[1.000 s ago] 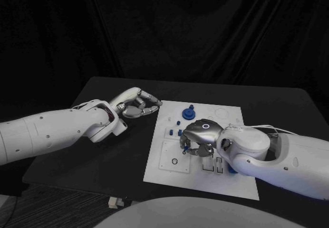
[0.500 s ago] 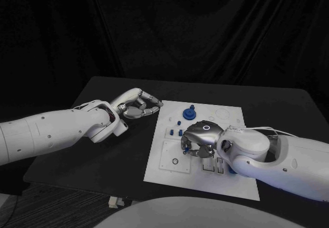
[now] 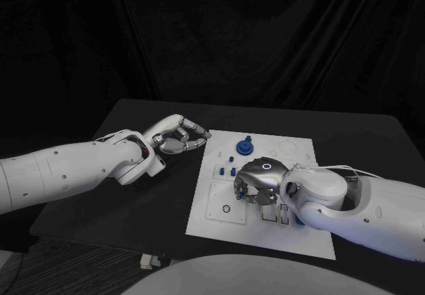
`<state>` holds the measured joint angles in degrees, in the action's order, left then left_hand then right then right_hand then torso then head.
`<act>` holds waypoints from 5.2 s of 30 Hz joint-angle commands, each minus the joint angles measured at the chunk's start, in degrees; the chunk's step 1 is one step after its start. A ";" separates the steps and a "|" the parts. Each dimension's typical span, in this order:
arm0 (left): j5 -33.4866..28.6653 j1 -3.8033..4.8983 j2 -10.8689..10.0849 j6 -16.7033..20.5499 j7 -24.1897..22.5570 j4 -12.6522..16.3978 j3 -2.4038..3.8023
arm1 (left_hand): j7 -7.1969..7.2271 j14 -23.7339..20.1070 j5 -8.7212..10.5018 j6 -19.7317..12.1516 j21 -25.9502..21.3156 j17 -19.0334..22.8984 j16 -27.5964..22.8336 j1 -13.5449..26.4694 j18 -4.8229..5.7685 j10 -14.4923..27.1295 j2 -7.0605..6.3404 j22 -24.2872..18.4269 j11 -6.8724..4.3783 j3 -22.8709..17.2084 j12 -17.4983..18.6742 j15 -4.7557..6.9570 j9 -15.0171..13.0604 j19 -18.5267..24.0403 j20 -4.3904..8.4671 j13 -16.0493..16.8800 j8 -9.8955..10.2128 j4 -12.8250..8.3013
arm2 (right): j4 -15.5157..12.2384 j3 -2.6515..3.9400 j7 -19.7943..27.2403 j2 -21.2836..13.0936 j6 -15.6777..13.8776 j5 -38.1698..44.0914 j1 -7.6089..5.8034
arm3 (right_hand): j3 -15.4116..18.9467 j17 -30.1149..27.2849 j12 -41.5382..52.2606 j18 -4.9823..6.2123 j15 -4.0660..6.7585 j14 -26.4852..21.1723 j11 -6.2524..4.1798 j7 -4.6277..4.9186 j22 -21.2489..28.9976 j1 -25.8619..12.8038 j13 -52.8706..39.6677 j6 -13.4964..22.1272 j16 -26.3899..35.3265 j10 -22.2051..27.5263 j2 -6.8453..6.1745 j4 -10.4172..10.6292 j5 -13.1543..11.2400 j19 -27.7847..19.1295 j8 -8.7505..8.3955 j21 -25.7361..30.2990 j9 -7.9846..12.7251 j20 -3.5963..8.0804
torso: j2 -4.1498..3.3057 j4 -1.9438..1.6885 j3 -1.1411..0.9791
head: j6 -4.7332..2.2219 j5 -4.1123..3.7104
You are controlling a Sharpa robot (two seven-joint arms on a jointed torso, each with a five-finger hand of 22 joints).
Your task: Assemble the parts on the task board
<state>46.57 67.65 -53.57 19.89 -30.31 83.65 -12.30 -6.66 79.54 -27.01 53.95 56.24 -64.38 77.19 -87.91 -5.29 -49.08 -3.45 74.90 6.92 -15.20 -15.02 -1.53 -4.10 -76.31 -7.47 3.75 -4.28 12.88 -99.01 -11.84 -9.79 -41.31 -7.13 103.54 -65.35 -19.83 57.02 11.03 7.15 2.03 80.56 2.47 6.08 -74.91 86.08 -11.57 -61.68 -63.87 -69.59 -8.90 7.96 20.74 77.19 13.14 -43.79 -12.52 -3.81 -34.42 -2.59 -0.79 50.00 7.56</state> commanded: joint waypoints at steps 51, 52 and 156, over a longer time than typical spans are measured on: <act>-0.22 -0.20 0.12 -0.95 -0.44 0.07 0.05 | -0.33 -0.43 -0.35 0.02 -0.29 0.15 -0.32 -0.63 -0.72 -0.39 -0.13 6.99 0.17 -0.53 -0.06 -0.47 0.10 0.55 -0.11 -0.07 0.13 -0.04 | 0.85 0.03 -0.21 1.09 1.12 0.24 0.45 | -0.20 -0.46 -0.25 0.07 -0.47 -0.43 0.31 0.42 -5.38 0.28 0.06 0.40 0.65 0.08 0.44 -0.74 -0.17 -0.54 -0.12 0.79 -0.09 -0.37 | -0.01 0.02 -0.01 | 0.00 0.02; -0.22 -0.20 0.13 -0.96 -0.44 0.07 0.05 | -0.33 -0.43 -0.35 0.02 -0.29 0.15 -0.32 -0.63 -0.72 -0.39 -0.13 6.99 0.17 -0.53 -0.06 -0.47 0.10 0.55 -0.11 -0.07 0.13 -0.04 | 0.85 0.03 -0.19 1.11 1.14 0.24 0.46 | -0.20 -0.53 -0.30 0.11 -0.48 -0.49 0.34 0.44 -5.34 0.26 0.08 0.49 0.72 0.17 0.42 -0.76 -0.18 -0.62 -0.19 0.97 -0.08 -0.39 | 0.00 0.00 -0.01 | 0.00 0.00; -0.22 -0.40 0.27 -1.29 -0.50 -0.19 0.05 | -0.52 -0.97 -0.66 -0.05 -1.35 0.83 -0.59 -0.75 -0.94 -0.39 0.27 6.71 0.34 -1.01 0.11 -0.73 0.12 1.30 -0.38 -0.08 0.23 0.01 | 0.53 0.01 -6.00 -13.94 -2.24 3.46 -4.54 | 13.04 0.50 11.69 -0.08 0.14 0.03 0.64 -1.24 -5.74 -12.65 -4.60 10.23 -2.06 17.26 -1.95 8.90 -17.99 1.17 -3.79 1.53 5.79 -0.27 | -0.04 0.02 -0.04 | 0.00 -1.02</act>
<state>46.58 67.34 -53.40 18.85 -30.11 83.37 -12.30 -6.66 78.92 -27.46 53.95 55.20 -63.62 76.97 -88.36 -5.28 -49.25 -3.44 74.91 7.08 -15.84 -15.02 -2.15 -4.07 -75.47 -7.88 3.75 -4.28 12.88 -98.57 -11.86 -14.21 -55.35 -11.50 106.38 -70.17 -7.03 57.59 23.07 7.99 2.04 80.79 3.08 4.84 -74.94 74.06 -16.21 -51.06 -66.13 -52.59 -10.78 16.83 3.05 78.63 9.32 -42.47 -6.79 -4.21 -34.43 -2.60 -0.81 50.00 6.50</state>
